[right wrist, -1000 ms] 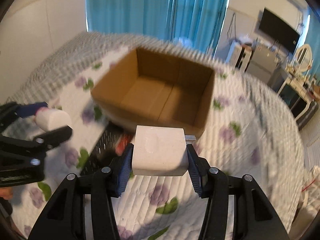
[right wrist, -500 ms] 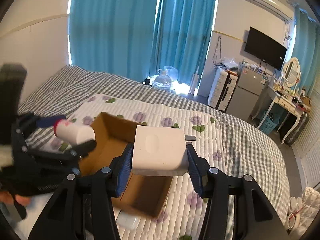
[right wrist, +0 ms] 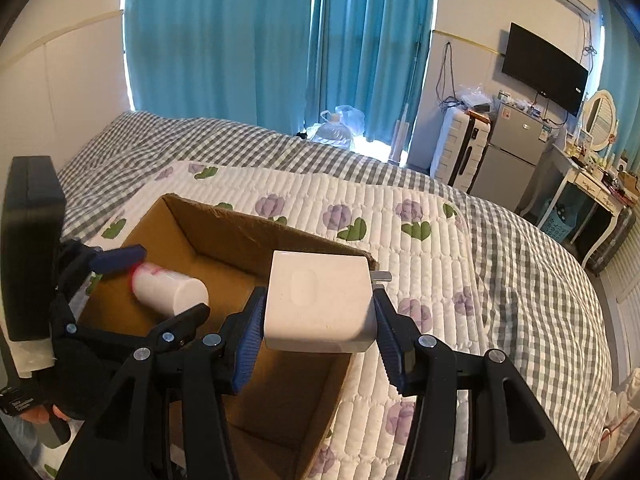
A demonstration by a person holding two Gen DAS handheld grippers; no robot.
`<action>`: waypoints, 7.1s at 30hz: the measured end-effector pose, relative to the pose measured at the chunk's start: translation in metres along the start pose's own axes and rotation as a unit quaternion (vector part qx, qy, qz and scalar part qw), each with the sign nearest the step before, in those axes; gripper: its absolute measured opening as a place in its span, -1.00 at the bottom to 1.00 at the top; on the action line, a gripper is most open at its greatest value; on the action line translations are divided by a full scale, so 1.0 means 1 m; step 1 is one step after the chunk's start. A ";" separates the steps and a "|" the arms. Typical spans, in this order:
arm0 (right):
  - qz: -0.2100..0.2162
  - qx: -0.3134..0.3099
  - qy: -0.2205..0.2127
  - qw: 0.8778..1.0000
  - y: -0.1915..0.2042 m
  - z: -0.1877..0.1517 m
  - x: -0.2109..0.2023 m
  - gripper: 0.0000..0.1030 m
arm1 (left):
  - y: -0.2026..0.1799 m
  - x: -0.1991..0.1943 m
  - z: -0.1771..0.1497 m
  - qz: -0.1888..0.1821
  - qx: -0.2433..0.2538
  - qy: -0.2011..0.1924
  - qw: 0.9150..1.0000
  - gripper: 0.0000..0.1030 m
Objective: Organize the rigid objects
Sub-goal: 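Drop the bottle into the box with left tool while right tool drops the charger in, then return right tool to the items and grasp the black power bank, then grasp the black TV remote with left tool while right tool holds the power bank, then lower the remote into the box with left tool while right tool drops the power bank in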
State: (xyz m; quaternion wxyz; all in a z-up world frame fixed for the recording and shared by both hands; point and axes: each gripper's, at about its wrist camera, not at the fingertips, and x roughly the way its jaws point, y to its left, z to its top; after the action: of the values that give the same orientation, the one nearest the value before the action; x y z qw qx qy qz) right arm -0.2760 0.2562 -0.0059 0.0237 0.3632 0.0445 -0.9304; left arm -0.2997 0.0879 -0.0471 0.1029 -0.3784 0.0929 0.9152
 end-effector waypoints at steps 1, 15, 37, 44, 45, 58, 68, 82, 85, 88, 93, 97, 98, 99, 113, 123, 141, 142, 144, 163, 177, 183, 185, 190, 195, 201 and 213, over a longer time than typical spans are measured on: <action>0.001 0.001 0.001 1.000 0.000 0.001 0.001 0.00 | 0.003 -0.003 0.001 -0.001 -0.004 -0.008 1.000 0.87; 0.001 0.023 0.006 1.000 0.007 0.004 0.031 0.47 | 0.025 -0.062 0.001 -0.008 -0.015 -0.069 0.997 0.87; -0.001 0.015 0.044 0.999 0.059 -0.095 -0.143 0.73 | 0.040 -0.164 -0.101 0.022 -0.055 -0.011 0.998 1.00; 0.029 -0.011 0.098 0.995 0.104 -0.140 -0.075 0.73 | 0.054 -0.112 -0.136 0.047 -0.091 0.023 0.994 1.00; 0.033 -0.012 0.104 0.994 0.109 -0.143 -0.069 0.73 | 0.057 -0.108 -0.139 0.047 -0.091 0.025 0.994 1.00; 0.081 0.058 0.168 0.981 0.134 -0.165 -0.008 0.73 | 0.069 -0.080 -0.169 0.047 -0.065 0.051 0.995 1.00; 0.090 0.069 0.169 0.979 0.146 -0.171 0.009 0.31 | 0.072 -0.082 -0.172 0.043 -0.076 0.052 0.995 1.00; 0.042 0.044 0.080 0.995 0.123 -0.176 -0.050 -0.20 | 0.058 -0.079 -0.168 0.064 -0.061 0.068 0.994 1.00; 0.003 0.028 0.070 0.997 0.117 -0.170 -0.060 -0.21 | 0.044 -0.077 -0.166 0.046 -0.044 0.078 0.995 1.00; -0.028 0.025 0.065 0.997 0.107 -0.175 -0.069 -0.22 | 0.027 -0.069 -0.166 0.030 -0.026 0.092 0.995 1.00; -0.014 0.058 0.098 0.993 0.089 -0.184 -0.057 -0.23 | 0.007 -0.049 -0.172 0.010 -0.011 0.124 0.992 0.95; -0.017 0.057 0.105 0.993 0.089 -0.185 -0.053 -0.23 | 0.002 -0.037 -0.176 -0.012 -0.015 0.145 0.989 0.52; -0.017 0.058 0.106 0.993 0.089 -0.186 -0.052 -0.23 | 0.002 -0.033 -0.178 -0.014 -0.016 0.154 0.988 0.47; -0.018 0.059 0.106 0.992 0.089 -0.186 -0.051 -0.23 | 0.001 -0.030 -0.179 -0.010 -0.015 0.158 0.987 0.41; -0.021 0.040 0.075 0.996 0.098 -0.180 -0.068 -0.24 | 0.011 -0.061 -0.178 -0.048 -0.034 0.130 0.990 -0.62; -0.024 0.022 0.042 0.999 0.103 -0.162 -0.096 -0.24 | 0.001 -0.070 -0.175 -0.049 -0.020 0.130 0.990 -0.72; 0.002 0.052 0.045 0.998 0.088 -0.167 -0.096 -0.24 | 0.002 -0.039 -0.165 -0.066 -0.035 0.168 0.983 -0.25; 0.002 0.051 0.046 0.998 0.088 -0.167 -0.097 -0.24 | 0.003 -0.034 -0.166 -0.062 -0.038 0.176 0.982 -0.27; 0.001 0.048 0.045 0.998 0.090 -0.168 -0.098 -0.24 | 0.001 -0.034 -0.167 -0.053 -0.037 0.164 0.984 -0.36; -0.007 0.023 -0.045 0.999 0.068 -0.087 -0.151 -0.24 | 0.004 -0.154 -0.088 -0.026 0.017 -0.013 0.999 -0.64; -0.010 0.001 -0.080 0.997 0.045 0.004 -0.099 -0.24 | -0.004 -0.100 0.021 -0.009 0.033 -0.040 0.999 -0.64; -0.001 0.008 -0.049 0.999 0.032 0.008 -0.044 -0.25 | -0.008 -0.040 0.025 -0.001 0.034 -0.007 0.999 -0.64; 0.002 0.008 -0.038 0.999 0.030 0.004 -0.027 -0.25 | -0.008 -0.023 0.020 0.001 0.035 0.005 0.999 -0.64; 0.009 0.009 -0.017 1.000 0.018 -0.004 -0.007 -0.25 | -0.008 0.002 0.012 0.001 0.033 0.024 0.999 -0.59; 0.006 0.009 -0.016 1.000 0.016 -0.005 -0.003 -0.25 | -0.001 -0.005 0.021 -0.002 0.026 0.018 0.999 0.20; -0.003 0.003 -0.033 0.999 0.017 0.010 0.008 -0.24 | 0.011 -0.028 0.029 0.008 0.028 -0.014 0.999 0.26; -0.020 0.008 -0.042 0.999 0.021 -0.001 -0.027 0.28 | 0.021 -0.085 0.019 0.023 0.016 -0.051 0.998 0.67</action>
State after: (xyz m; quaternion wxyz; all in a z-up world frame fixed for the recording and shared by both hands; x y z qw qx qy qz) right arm -0.2535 0.2359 0.0105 0.0044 0.3229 0.0436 -0.9454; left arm -0.2590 0.0621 0.0281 0.0922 -0.3273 0.1105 0.9339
